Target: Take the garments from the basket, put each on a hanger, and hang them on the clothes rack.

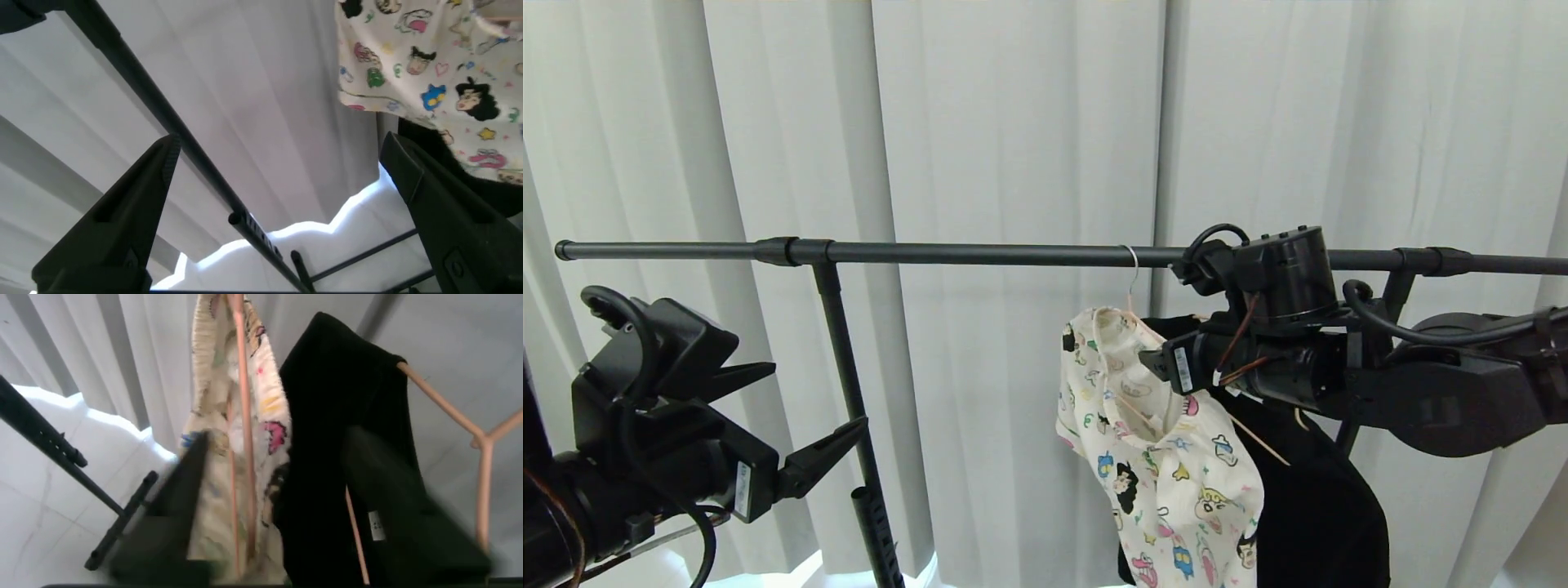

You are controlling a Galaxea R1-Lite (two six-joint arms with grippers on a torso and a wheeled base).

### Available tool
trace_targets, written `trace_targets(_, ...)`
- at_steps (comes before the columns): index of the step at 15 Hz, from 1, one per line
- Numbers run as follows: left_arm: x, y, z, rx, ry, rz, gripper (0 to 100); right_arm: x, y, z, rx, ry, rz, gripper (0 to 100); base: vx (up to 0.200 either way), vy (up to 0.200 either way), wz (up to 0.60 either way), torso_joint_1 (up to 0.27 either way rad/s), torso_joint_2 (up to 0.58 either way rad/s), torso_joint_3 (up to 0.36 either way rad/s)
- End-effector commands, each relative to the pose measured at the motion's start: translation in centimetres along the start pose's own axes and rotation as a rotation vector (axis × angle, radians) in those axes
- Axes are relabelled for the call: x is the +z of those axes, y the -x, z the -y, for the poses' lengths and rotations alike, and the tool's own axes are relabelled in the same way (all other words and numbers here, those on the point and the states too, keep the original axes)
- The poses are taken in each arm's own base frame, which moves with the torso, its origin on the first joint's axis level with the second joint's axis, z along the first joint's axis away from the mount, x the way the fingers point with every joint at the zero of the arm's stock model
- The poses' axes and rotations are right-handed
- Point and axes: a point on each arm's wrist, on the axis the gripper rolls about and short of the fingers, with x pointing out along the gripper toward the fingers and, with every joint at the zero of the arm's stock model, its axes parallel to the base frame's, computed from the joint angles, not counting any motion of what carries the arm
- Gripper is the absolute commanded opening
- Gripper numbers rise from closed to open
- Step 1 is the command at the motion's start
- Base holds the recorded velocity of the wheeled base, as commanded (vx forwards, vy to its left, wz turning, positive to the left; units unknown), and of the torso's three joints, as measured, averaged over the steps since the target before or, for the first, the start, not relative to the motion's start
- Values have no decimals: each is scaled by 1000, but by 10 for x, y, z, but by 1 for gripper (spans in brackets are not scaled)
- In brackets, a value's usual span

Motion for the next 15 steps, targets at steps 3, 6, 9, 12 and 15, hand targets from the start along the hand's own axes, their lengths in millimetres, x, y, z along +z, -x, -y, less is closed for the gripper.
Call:
trace_targets(3, 0, 1, -1, 9, 2, 0, 100, 9, 43, 6, 21, -13, 70, 100, 0, 0, 0, 0, 0, 0)
trace_targets(6, -2, 0, -2, 58, 4, -26, 100, 9, 84, 18, 24, -28, 123, 100, 0, 0, 0, 0, 0, 0)
trace_targets(9, -6, 3, -4, 104, 10, -45, 100, -1, 107, 44, -90, -17, 107, 100, -200, 0, 0, 6, 6, 1)
trace_targets(12, -11, 9, -9, 147, 23, -50, 100, -8, 131, 74, -282, -22, 56, 100, -200, 0, 0, -6, 1, 4)
trace_targets(15, -21, 20, -12, 205, 43, -66, 100, -26, 163, 97, -388, -10, -10, 100, -200, 0, 0, 1, -1, 4)
